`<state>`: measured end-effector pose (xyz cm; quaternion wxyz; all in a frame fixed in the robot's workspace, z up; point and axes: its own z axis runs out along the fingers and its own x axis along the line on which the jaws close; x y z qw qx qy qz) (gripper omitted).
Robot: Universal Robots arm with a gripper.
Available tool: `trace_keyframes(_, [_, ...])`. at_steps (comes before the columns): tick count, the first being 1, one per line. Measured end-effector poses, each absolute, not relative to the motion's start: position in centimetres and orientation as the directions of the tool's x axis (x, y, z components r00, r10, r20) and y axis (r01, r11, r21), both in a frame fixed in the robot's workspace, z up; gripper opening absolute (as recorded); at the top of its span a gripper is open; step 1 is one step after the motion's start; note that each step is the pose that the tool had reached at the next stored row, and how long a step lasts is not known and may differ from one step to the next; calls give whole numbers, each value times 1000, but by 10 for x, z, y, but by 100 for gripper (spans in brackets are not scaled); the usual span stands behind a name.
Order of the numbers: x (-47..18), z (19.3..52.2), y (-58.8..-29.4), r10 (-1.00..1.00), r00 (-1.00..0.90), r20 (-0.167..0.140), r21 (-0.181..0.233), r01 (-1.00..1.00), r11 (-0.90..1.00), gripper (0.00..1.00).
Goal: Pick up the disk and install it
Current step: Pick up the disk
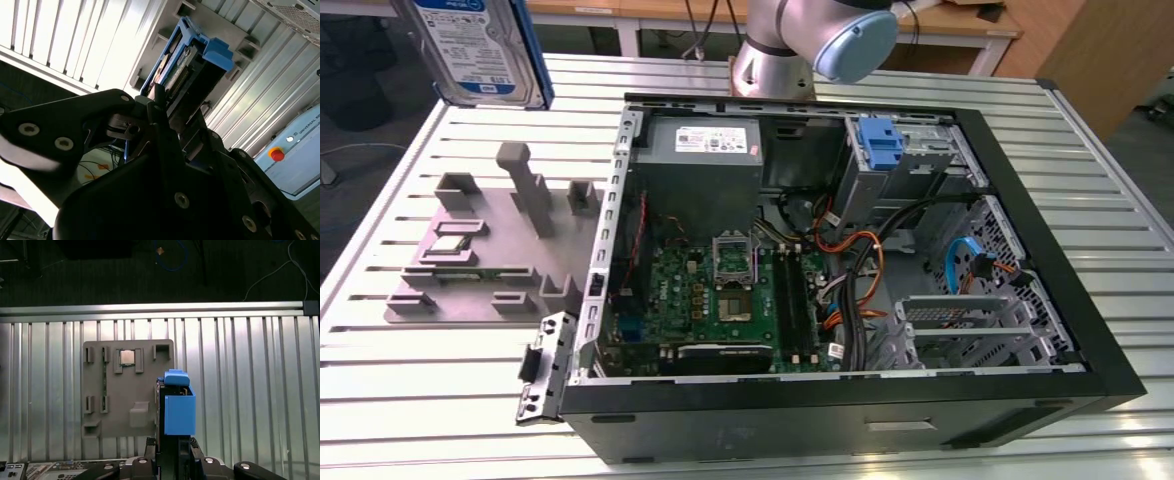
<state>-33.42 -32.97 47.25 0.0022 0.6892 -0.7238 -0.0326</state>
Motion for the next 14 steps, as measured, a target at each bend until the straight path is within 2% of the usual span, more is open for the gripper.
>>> trace_keyframes(14, [-334,480,-330,-998,-50,-42,50,-998,48,35])
